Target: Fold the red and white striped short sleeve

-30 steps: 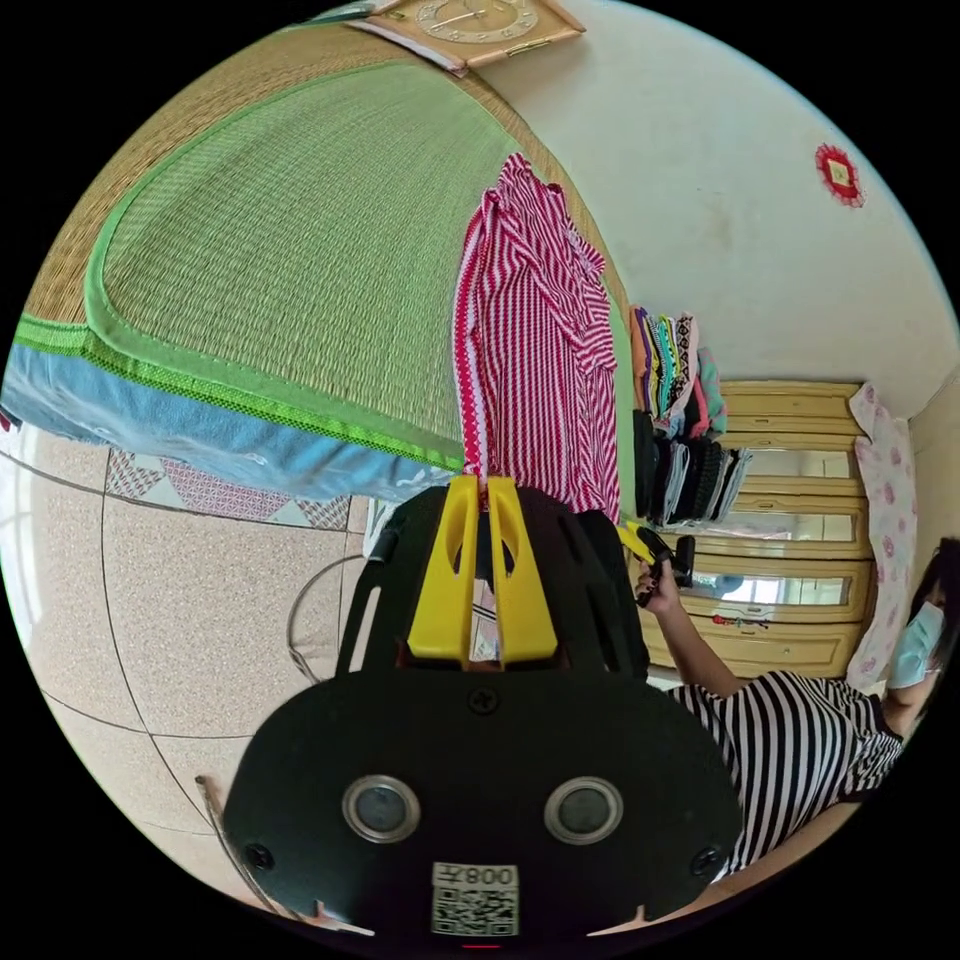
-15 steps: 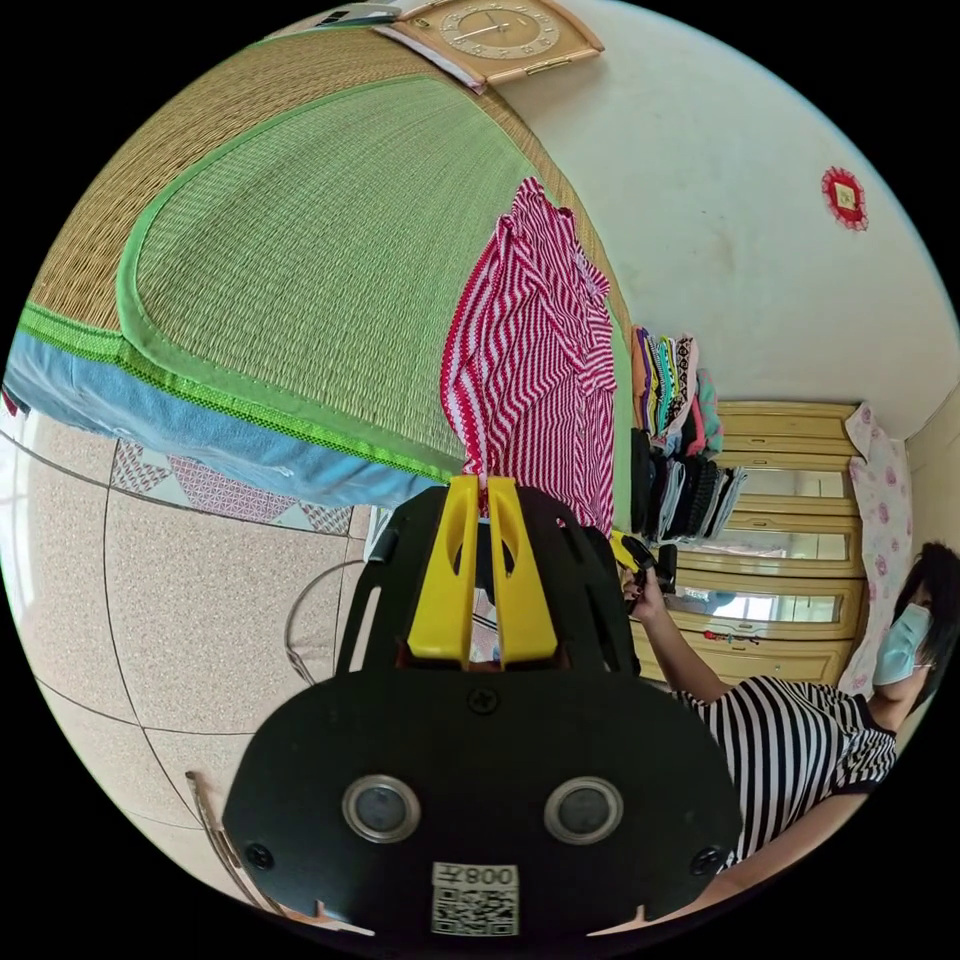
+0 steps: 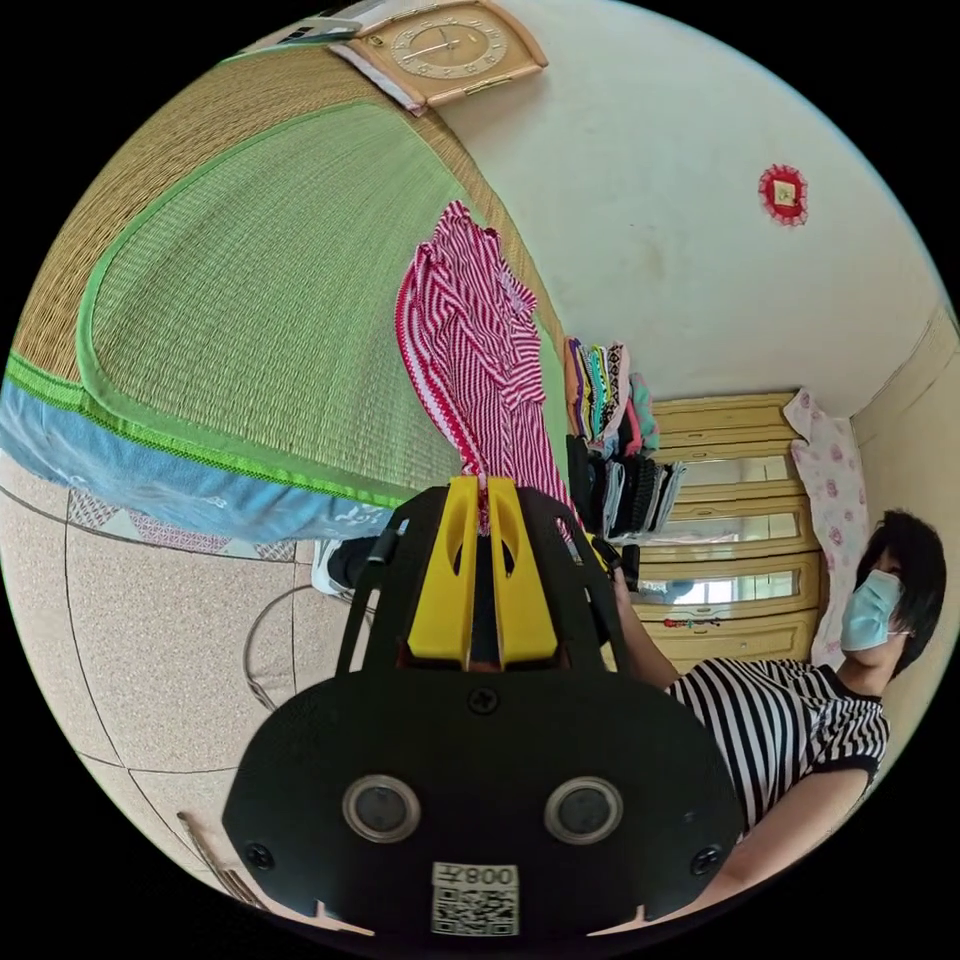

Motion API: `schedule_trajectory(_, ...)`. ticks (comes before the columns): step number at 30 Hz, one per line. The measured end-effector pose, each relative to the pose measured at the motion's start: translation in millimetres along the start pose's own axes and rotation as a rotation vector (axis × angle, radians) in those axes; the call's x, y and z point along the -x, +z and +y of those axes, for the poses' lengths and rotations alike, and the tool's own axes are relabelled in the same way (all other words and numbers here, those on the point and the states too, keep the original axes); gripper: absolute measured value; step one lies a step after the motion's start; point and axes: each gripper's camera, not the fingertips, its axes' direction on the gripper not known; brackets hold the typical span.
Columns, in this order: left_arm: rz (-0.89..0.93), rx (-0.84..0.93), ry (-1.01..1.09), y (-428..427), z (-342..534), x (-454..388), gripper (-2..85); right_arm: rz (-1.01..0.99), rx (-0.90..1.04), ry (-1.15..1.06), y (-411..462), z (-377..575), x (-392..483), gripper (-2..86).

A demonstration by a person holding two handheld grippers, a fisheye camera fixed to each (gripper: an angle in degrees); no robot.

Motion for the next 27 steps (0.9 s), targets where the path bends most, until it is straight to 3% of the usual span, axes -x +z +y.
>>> schedule_trajectory(11,0.152,-0.012,0.141,-29,21,-65,1.5,-0.049,-0.047,-0.157,-58,39,48,0.4)
schedule_trajectory(20,0.213,-0.01,0.109,-54,60,-70,1.4,-0.074,-0.083,-0.15,-95,92,55,0.4)
schedule_trajectory(27,0.256,-0.041,0.075,-52,34,-63,1.4,-0.092,-0.098,-0.131,-96,83,55,0.4)
